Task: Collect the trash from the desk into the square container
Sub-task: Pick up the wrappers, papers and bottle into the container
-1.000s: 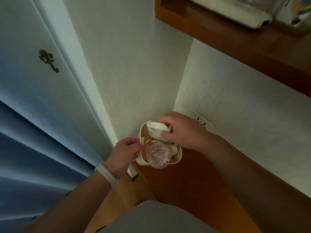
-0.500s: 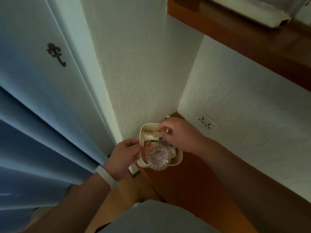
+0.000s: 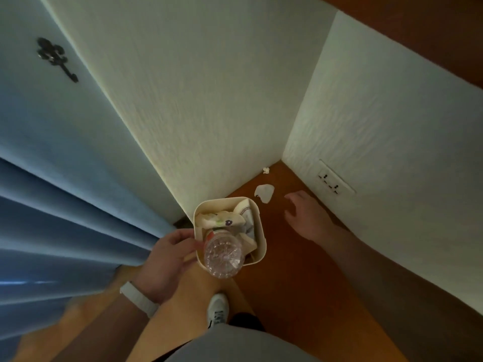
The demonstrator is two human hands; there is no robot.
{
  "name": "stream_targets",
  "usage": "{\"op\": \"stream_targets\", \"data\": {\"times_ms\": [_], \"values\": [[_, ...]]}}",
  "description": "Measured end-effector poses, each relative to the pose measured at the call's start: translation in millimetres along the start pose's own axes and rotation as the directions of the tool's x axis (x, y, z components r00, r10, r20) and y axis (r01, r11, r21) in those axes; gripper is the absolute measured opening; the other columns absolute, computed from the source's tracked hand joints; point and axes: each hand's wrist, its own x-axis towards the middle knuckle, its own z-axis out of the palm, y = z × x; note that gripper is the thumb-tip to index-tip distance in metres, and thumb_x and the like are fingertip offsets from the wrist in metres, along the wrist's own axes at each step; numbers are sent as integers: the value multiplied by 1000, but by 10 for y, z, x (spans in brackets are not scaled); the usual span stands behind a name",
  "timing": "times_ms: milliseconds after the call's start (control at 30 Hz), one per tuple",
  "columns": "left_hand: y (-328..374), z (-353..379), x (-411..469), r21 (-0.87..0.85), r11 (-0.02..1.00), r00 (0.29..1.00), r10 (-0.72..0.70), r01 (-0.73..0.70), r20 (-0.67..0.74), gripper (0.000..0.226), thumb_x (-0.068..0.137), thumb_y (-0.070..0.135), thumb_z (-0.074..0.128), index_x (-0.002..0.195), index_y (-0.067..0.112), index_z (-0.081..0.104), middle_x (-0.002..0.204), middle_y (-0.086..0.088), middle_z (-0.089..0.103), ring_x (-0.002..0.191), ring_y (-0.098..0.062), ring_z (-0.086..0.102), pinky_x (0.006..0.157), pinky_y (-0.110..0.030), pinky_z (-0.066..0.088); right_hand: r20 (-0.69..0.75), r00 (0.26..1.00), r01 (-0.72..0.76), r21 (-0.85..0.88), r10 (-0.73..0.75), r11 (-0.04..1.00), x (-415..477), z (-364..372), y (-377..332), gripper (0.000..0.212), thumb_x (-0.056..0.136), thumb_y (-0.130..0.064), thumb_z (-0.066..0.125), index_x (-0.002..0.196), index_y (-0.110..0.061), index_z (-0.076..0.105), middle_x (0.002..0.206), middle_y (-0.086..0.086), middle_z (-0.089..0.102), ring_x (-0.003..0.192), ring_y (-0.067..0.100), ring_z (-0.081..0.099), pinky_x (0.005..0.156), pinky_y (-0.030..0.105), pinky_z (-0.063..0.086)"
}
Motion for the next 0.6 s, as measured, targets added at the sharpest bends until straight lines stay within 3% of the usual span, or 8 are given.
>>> {"op": "stream_targets", "data": {"times_ms": [167, 300, 433, 600], "values": [[-67, 33, 25, -28, 1000, 999, -12, 10, -49, 21, 84, -3, 62, 103, -2, 69, 92, -15, 73, 84, -25, 68, 76, -39, 53, -15, 995, 98, -59, -99, 993, 373, 286, -30, 53, 93, -25, 59, 143, -20, 41, 143, 4, 43, 127, 23, 45, 98, 37, 46], [-83, 86, 41, -40, 999, 998, -7, 5, -62, 20, 83, -4, 62, 101, -1, 70, 91, -14, 73, 84, -24, 68, 76, -38, 53, -3, 983, 185, -85, -186, 979, 625, 407, -46, 50, 90, -20, 59, 138, -16, 46, 136, 8, 48, 120, 29, 48, 92, 43, 49], [-92, 114, 22, -44, 999, 997, -12, 9, -82, 22, 84, -3, 62, 105, -1, 69, 93, -13, 74, 85, -24, 68, 79, -40, 52, 7, 981, 191, -172, -193, 966, 716, 474, -26, 33, 92, -20, 53, 124, -12, 58, 121, 9, 54, 109, 29, 50, 84, 43, 49], [-84, 107, -15, -41, 999, 997, -3, 0, -82, 24, 83, -3, 63, 106, -3, 68, 95, -16, 73, 84, -23, 69, 79, -40, 55, 61, 992, 114, -104, -108, 988, 554, 510, -41, 16, 90, -14, 48, 98, -15, 63, 96, 4, 60, 90, 24, 59, 66, 32, 41]]}}
